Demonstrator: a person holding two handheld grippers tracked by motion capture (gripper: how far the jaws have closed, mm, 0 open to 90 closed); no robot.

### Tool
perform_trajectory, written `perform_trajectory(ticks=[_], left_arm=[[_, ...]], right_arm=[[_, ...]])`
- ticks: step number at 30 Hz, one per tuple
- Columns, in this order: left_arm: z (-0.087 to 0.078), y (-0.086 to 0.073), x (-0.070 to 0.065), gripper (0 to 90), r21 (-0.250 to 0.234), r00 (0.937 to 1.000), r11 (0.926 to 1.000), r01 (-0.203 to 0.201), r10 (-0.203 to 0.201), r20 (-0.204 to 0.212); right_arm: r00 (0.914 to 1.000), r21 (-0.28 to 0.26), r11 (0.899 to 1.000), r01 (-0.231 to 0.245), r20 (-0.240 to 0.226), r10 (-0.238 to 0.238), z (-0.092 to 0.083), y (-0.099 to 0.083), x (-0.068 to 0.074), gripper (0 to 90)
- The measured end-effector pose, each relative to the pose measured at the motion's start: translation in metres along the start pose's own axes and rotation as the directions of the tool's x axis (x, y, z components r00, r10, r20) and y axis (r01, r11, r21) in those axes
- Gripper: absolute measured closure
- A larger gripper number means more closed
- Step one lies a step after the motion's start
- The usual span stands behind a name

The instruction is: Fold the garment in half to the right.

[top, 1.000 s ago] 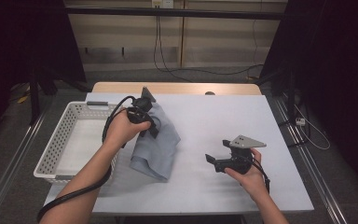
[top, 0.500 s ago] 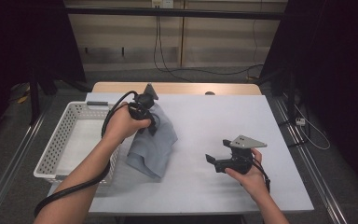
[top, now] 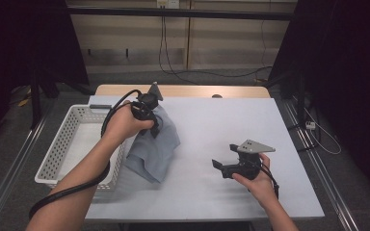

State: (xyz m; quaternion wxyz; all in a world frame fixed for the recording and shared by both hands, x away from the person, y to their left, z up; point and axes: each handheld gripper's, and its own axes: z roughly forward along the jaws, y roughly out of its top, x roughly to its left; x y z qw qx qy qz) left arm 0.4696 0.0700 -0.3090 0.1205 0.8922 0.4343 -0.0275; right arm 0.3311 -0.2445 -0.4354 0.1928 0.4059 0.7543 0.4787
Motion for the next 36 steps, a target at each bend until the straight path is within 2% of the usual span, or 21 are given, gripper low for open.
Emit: perform_trajectory(ticks=[16, 36], left_arm=[[-0.028, 0.001, 0.002, 72.5, 0.057, 0.9993, 0.9982, -0.020, 0.021, -0.030], [-0.047, -0.003, 0.008, 72.4, 0.070, 0.9987, 0.9970, -0.033, 0.036, -0.036]], right_arm=[[1.0000, -0.001, 1.000, 0.002, -0.005, -0.002, 0.000, 0.000, 0.000, 6.0], [0.9999, -0.004, 1.000, 0.006, -0.008, -0.006, 0.000, 0.001, 0.001, 5.6]])
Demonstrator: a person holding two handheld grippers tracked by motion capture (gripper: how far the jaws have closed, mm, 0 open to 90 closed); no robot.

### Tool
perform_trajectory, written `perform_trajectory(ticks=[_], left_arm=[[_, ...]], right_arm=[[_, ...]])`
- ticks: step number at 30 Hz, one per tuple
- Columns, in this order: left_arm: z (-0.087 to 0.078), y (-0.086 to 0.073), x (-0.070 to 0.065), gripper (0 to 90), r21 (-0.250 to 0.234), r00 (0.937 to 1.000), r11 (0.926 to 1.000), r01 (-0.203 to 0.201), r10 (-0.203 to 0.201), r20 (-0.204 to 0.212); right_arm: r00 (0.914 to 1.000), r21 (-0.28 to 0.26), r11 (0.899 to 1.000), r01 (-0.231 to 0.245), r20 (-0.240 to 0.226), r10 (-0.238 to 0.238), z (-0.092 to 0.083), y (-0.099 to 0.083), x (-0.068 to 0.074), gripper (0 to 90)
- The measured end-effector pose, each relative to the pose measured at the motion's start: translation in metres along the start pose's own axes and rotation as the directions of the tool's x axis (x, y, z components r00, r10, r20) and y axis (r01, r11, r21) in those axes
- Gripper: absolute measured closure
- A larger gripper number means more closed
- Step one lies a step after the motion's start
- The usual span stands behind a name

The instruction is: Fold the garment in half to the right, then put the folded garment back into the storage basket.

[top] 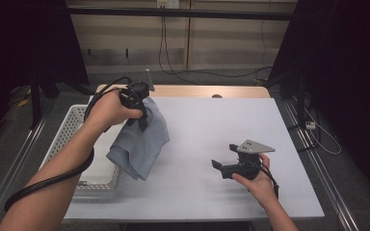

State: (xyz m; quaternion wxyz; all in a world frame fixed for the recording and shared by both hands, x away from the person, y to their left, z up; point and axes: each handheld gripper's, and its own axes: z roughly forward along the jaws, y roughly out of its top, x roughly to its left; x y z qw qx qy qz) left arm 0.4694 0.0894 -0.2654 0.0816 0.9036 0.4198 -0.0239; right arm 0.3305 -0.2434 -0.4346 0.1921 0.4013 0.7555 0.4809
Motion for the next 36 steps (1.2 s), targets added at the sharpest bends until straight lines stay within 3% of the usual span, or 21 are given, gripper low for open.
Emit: perform_trajectory(ticks=[15, 22, 36], left_arm=[[-0.017, -0.007, 0.010, 72.4, -0.004, 1.0000, 1.0000, 0.002, -0.002, 0.000], [-0.028, -0.008, 0.010, 72.4, 0.026, 0.9990, 0.9997, -0.005, 0.006, -0.043], [-0.044, -0.019, 0.026, 72.3, 0.027, 0.9987, 0.9995, 0.017, -0.015, -0.049]], right_arm=[[1.0000, 0.000, 1.000, 0.002, -0.001, -0.002, 0.001, 0.001, 0.000, 5.6], [1.0000, 0.000, 1.000, 0.005, -0.003, -0.005, 0.001, 0.001, 0.001, 5.5], [1.0000, 0.000, 1.000, 0.008, -0.004, -0.008, 0.001, 0.001, 0.002, 5.3]])
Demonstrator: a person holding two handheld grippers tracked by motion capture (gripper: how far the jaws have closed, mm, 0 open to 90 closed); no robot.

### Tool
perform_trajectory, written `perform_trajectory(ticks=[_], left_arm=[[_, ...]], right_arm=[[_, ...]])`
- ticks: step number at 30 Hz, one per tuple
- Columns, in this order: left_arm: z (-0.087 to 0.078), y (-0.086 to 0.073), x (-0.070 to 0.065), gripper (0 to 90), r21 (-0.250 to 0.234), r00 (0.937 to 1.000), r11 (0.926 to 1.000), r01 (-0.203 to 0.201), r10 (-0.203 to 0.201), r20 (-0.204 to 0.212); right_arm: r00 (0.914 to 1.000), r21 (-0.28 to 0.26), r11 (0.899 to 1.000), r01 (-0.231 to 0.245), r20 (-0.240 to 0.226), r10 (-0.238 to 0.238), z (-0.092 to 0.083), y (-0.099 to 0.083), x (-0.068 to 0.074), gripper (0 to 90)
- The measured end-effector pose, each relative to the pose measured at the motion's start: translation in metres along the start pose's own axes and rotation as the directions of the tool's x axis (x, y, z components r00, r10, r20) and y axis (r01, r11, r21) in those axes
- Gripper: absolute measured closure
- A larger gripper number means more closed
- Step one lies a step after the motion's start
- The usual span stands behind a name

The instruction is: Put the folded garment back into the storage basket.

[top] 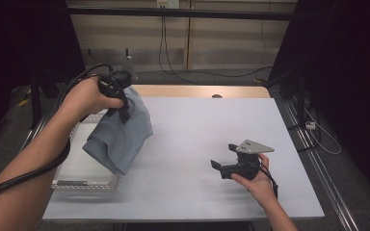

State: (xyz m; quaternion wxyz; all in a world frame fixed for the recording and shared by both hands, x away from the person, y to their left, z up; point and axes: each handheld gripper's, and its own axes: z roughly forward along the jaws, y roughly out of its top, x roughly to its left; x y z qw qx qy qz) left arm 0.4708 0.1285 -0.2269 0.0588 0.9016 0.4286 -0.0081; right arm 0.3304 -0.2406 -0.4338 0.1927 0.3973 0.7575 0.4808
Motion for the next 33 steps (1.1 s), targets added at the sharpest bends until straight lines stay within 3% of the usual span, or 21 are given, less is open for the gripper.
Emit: perform_trajectory(ticks=[13, 33], left_arm=[[-0.013, -0.009, 0.015, 72.3, 0.008, 0.9994, 0.9997, 0.023, -0.023, -0.026], [-0.008, -0.037, 0.047, 72.2, 0.025, 0.9968, 0.9971, 0.072, -0.071, -0.037]], right_arm=[[1.0000, -0.002, 1.000, 0.000, -0.001, 0.000, 0.000, 0.000, -0.001, 5.3], [1.0000, 0.001, 1.000, 0.003, -0.002, -0.003, 0.002, 0.000, 0.001, 5.4]])
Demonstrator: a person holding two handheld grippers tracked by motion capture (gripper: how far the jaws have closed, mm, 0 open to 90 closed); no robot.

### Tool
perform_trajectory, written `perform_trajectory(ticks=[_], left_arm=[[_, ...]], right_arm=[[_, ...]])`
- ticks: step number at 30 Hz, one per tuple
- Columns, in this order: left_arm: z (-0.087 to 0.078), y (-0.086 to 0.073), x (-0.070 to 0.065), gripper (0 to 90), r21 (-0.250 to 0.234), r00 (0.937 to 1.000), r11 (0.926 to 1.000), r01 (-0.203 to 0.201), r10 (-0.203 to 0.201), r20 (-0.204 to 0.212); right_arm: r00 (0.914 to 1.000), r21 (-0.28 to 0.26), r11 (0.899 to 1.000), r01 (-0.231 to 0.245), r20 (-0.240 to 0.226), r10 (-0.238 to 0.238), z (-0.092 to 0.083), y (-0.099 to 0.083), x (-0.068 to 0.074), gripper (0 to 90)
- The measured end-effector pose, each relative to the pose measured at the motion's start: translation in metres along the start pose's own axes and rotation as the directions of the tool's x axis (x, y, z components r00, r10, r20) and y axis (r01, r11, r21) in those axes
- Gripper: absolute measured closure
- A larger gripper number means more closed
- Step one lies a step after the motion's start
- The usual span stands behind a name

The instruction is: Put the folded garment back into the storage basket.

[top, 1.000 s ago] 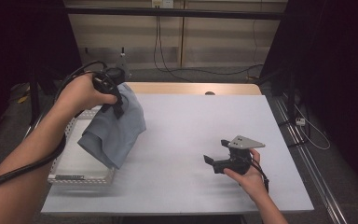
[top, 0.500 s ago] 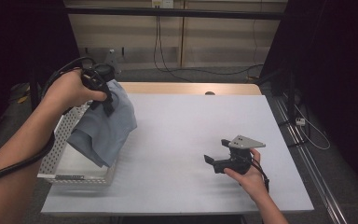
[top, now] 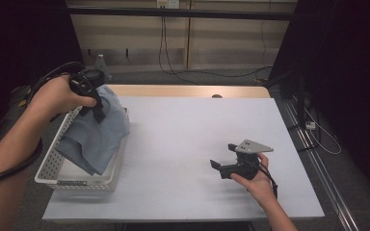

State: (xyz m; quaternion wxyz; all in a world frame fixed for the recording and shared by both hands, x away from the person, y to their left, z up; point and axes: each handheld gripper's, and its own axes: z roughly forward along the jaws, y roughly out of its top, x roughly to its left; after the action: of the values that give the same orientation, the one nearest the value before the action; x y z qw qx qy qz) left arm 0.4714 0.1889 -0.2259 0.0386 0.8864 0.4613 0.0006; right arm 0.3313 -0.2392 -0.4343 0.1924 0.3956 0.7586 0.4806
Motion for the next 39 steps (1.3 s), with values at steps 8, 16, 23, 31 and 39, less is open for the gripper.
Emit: perform_trajectory(ticks=[8, 16, 23, 31, 39], left_arm=[[0.011, -0.009, 0.013, 72.2, 0.012, 0.9997, 0.9996, 0.025, -0.025, -0.002], [0.023, -0.014, 0.020, 72.1, 0.025, 0.9995, 0.9992, 0.031, -0.031, 0.006], [0.029, -0.014, 0.020, 72.1, 0.030, 0.9995, 0.9991, 0.029, -0.029, 0.013], [0.038, -0.015, 0.021, 72.0, 0.033, 0.9989, 0.9989, 0.034, -0.035, 0.031], [0.043, -0.017, 0.026, 72.0, 0.031, 0.9981, 0.9985, 0.044, -0.046, 0.042]], right_arm=[[1.0000, 0.003, 1.000, 0.004, -0.003, -0.004, 0.001, 0.000, 0.001, 5.4], [1.0000, 0.003, 1.000, 0.006, -0.003, -0.006, 0.002, 0.000, 0.001, 5.4], [1.0000, 0.003, 1.000, 0.007, -0.003, -0.007, 0.002, 0.000, 0.000, 5.4], [1.0000, 0.002, 1.000, 0.006, -0.005, -0.006, 0.001, 0.000, 0.001, 5.4], [1.0000, 0.001, 1.000, 0.007, -0.005, -0.007, 0.002, 0.001, 0.001, 5.4]])
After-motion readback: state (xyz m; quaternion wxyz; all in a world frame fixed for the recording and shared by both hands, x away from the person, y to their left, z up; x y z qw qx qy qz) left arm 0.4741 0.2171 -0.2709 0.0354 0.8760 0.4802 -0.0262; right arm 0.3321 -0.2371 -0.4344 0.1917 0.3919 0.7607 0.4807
